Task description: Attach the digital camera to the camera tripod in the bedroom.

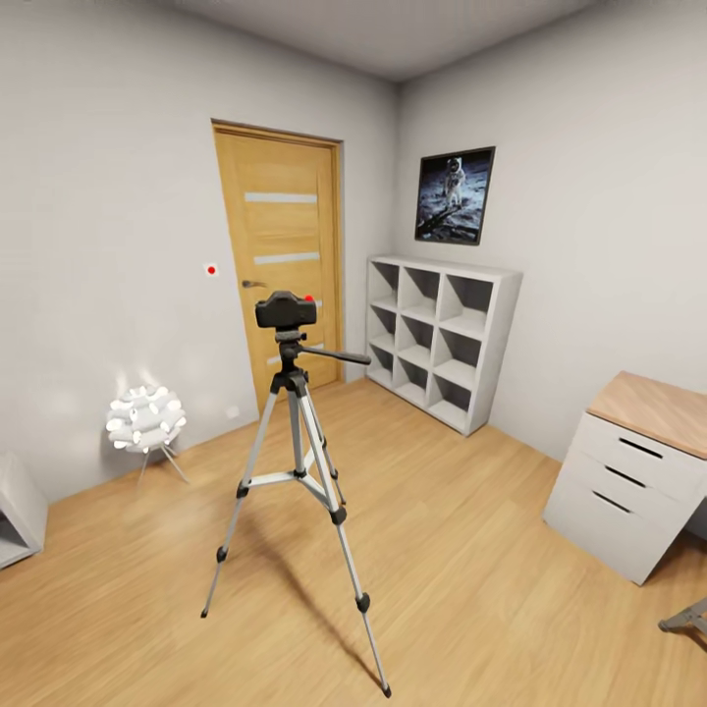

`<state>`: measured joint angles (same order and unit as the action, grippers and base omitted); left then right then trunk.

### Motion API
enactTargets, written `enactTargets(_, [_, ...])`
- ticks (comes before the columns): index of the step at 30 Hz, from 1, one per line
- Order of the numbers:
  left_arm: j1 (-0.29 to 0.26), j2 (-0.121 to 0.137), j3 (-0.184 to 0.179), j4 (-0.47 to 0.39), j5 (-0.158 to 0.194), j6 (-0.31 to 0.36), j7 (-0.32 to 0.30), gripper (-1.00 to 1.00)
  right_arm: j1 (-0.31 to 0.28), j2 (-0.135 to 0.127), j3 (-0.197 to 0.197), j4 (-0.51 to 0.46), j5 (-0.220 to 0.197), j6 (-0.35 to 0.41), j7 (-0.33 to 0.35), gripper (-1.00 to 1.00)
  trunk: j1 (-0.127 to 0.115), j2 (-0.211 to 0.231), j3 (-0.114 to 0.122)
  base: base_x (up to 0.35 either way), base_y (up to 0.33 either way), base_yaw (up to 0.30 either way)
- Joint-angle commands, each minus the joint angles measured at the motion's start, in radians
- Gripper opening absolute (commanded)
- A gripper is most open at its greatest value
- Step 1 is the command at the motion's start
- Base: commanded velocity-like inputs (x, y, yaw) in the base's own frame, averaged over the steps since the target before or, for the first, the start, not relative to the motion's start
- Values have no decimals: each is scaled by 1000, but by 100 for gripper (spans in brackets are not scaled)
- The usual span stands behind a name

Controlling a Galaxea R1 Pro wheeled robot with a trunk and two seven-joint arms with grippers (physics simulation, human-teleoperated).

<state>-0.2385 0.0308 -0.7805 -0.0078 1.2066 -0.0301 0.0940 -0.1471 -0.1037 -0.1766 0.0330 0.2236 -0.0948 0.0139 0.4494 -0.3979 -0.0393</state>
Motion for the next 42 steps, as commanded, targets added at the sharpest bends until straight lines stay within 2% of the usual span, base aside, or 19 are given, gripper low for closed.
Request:
enactTargets(1, [-1,0,-9,-2,7,-2,4,100,-2,-1,-9,4,8,-6,1,100,1,-2,-1,0,0,0])
enactTargets(42, [-1,0,-7,-4,4,-3,4,100,-2,1,-9,2,8,-6,1,100,1,-2,60,0,0,0])
